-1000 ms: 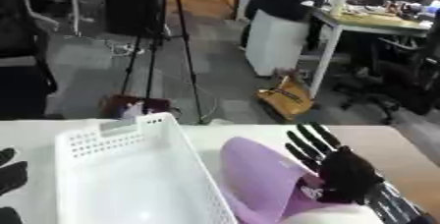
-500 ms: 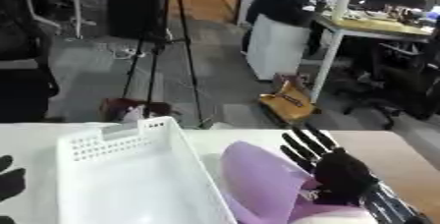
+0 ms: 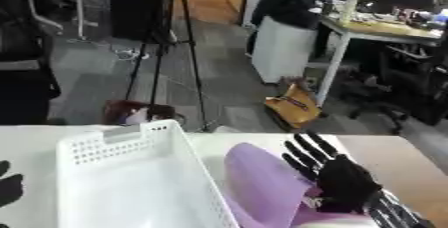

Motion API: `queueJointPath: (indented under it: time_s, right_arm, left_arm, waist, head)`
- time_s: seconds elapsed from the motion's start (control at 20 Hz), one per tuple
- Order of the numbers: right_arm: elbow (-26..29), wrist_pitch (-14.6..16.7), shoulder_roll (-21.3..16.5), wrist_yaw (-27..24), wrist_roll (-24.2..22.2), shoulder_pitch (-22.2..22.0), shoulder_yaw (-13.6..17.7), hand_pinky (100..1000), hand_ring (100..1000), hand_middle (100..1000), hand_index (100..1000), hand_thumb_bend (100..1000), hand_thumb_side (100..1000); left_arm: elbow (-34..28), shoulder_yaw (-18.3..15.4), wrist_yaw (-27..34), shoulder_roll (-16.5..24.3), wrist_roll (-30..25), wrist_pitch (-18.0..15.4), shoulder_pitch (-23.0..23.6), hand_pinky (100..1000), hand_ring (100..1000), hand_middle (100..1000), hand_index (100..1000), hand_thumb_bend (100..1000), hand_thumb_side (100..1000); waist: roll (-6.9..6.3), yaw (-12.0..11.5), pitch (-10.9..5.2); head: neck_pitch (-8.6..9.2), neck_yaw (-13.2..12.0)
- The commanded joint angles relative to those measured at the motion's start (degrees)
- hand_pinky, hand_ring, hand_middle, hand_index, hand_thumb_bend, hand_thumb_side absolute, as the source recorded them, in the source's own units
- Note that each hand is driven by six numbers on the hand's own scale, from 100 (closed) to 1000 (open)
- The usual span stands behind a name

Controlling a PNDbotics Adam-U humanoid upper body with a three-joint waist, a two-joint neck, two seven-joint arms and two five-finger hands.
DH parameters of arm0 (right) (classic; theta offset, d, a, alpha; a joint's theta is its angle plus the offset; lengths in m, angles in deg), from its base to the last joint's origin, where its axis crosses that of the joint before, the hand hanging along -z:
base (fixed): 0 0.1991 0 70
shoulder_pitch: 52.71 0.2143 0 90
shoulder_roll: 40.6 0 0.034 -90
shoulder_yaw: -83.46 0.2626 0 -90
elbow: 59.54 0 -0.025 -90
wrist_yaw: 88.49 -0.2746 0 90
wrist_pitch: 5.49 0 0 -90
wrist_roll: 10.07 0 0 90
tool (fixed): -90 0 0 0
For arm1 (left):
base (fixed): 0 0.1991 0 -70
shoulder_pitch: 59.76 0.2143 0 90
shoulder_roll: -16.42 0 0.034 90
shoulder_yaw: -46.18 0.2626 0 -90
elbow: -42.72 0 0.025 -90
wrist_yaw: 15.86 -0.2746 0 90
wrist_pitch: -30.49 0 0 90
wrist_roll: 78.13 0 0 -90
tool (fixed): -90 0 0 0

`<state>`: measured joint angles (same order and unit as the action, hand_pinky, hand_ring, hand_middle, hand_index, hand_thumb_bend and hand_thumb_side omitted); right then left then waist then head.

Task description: Pick up objects on the table and place them in the box.

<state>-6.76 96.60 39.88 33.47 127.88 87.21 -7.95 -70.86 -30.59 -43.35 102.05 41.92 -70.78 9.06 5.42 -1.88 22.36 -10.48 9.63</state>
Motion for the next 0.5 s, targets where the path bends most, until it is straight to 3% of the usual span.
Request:
queueJointPath:
  time_s: [0.05, 0.1, 0.5]
  right_arm:
    - [0.10, -0.28, -1.65, -0.91, 1.81, 0.95, 0.31, 949, 954, 913, 994, 149, 1000]
    - [0.11, -0.45, -1.57, -1.37, 2.55, 1.06, 0.44, 935, 937, 875, 954, 100, 1000]
    - [1.59, -2.35, -1.26, -6.48, 4.01, 1.32, 0.78, 900, 895, 782, 868, 100, 1000]
  left_arm:
    - [-1.00, 0.27, 0.06, 0.19, -0.20, 0.00, -0.74, 745, 791, 826, 762, 100, 750]
    - [-1.00, 0.29, 0.06, 0.17, -0.23, -0.02, -0.84, 744, 791, 826, 762, 100, 749]
    - [-1.00, 0.41, 0.08, 0.07, -0.56, -0.07, -1.27, 745, 792, 827, 762, 100, 749]
  waist:
    - [-0.10, -0.10, -0.91]
    - [-0.13, -0.20, -0.86]
    - [-0.18, -0.72, -0.47]
  head:
    - [0.89, 0.23]
    - [1.02, 0.33]
    - [1.87, 0.91]
